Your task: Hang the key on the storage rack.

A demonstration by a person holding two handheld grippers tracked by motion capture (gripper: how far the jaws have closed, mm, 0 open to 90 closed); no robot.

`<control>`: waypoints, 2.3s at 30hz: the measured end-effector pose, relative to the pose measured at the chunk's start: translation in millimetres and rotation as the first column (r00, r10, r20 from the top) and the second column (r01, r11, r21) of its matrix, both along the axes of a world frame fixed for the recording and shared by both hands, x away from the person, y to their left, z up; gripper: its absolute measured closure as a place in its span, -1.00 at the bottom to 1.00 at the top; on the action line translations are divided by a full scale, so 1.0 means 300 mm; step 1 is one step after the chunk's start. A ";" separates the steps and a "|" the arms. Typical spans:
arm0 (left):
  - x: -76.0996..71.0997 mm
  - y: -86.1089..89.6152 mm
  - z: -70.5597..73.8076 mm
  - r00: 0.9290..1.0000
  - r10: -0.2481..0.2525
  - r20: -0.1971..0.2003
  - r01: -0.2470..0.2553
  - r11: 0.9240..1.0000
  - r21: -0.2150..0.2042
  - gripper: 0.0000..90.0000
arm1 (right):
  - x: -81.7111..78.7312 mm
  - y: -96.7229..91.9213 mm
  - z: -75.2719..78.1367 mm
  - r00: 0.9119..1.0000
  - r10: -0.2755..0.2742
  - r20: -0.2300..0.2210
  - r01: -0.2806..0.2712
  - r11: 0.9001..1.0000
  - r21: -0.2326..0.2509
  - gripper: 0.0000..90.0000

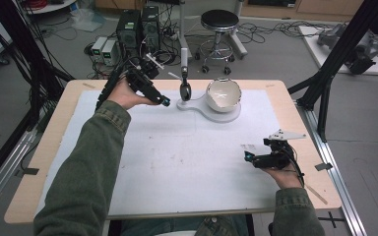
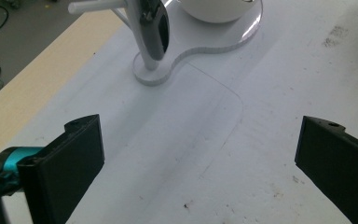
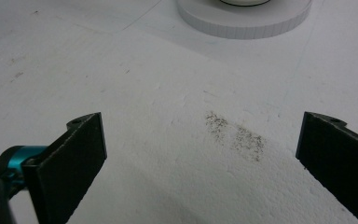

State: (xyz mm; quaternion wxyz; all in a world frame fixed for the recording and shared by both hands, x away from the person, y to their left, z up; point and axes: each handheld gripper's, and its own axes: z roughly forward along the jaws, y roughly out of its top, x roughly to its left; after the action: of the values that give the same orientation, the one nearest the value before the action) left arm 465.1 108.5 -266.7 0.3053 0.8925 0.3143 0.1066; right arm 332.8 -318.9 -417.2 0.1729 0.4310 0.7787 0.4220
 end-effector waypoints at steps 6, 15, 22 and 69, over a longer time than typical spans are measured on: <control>-0.032 0.028 -0.044 1.000 -0.004 -0.016 0.003 1.000 -0.006 -0.96 | -0.002 -0.001 -0.003 1.000 -0.002 -0.002 0.002 1.000 -0.002 -0.99; -0.080 0.064 -0.121 0.999 0.001 -0.040 -0.002 0.999 -0.041 -0.96 | 0.001 0.001 -0.005 1.000 0.004 0.000 -0.004 1.000 -0.003 -0.99; -0.124 0.096 -0.160 0.999 0.017 -0.036 -0.019 0.999 -0.046 -0.96 | -0.002 0.000 -0.007 1.000 0.009 -0.007 -0.009 1.000 -0.002 -0.99; -0.456 0.492 -0.396 0.972 0.231 0.050 -0.217 0.957 -0.191 -0.96 | 0.004 0.003 -0.020 1.000 0.007 -0.021 -0.008 1.000 -0.016 -0.99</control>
State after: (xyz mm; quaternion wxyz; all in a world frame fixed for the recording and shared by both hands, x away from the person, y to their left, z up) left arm 328.4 256.1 -385.4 0.3834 0.8148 0.4108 0.1428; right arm 334.0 -318.1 -423.2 0.1664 0.4311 0.7854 0.4117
